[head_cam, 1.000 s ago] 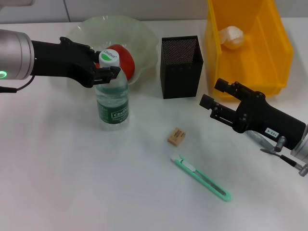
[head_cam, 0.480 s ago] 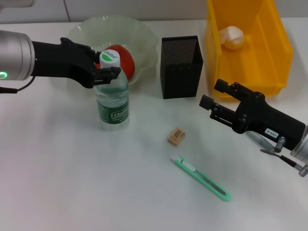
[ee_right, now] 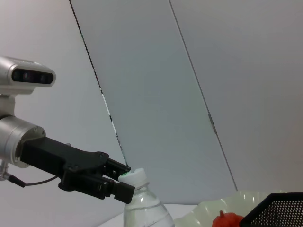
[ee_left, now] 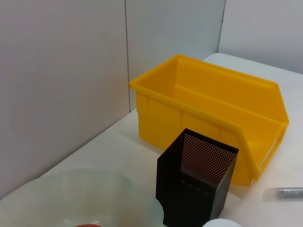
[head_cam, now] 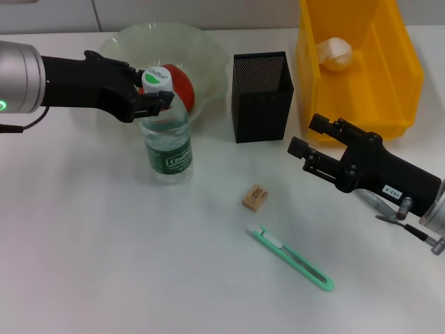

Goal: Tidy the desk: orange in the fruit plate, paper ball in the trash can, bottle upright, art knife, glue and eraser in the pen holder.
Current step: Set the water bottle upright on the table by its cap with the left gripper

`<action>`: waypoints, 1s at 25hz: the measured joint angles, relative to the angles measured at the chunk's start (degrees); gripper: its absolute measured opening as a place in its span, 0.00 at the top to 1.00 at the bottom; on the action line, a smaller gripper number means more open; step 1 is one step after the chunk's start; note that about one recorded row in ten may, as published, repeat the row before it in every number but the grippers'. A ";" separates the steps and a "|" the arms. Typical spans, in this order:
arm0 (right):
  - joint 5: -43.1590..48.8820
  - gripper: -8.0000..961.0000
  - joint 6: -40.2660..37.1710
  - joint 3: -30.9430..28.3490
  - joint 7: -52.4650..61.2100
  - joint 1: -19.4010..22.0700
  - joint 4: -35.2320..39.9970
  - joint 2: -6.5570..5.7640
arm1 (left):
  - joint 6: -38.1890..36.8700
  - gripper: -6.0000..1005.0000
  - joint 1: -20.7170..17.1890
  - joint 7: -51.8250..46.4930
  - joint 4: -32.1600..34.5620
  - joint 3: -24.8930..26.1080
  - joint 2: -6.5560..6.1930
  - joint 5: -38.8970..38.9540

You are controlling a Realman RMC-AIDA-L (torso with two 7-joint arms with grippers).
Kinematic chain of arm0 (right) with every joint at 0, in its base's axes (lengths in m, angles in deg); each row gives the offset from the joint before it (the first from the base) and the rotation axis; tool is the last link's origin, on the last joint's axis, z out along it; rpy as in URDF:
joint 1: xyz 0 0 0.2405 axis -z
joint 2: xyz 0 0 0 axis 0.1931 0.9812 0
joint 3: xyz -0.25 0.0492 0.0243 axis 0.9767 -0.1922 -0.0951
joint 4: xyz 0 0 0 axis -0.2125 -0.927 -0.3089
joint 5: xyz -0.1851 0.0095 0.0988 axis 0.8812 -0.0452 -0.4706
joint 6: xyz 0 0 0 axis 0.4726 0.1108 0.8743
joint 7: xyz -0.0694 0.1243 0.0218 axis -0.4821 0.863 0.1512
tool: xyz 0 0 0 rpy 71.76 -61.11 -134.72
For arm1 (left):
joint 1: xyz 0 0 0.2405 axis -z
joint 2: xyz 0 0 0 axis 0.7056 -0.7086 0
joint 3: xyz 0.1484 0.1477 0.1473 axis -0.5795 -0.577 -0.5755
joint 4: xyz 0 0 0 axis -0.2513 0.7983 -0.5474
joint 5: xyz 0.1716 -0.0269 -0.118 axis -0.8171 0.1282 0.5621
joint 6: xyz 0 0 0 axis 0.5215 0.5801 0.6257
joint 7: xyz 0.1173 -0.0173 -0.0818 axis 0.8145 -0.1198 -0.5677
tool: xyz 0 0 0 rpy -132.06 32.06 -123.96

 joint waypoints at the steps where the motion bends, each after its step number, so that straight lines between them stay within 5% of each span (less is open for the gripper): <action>1: 0.00 0.23 0.00 0.00 0.00 0.00 0.00 0.00 | 0.08 0.56 0.00 0.00 -0.16 0.15 -0.01 0.03; 18: 0.00 0.23 0.00 0.00 0.00 -0.11 0.00 0.00 | 0.14 0.56 0.08 -0.29 -0.75 1.08 0.00 0.26; 25: 0.07 0.23 0.00 0.00 0.00 -0.17 0.00 0.00 | 0.01 0.44 -0.02 -0.18 -0.74 1.45 0.00 0.47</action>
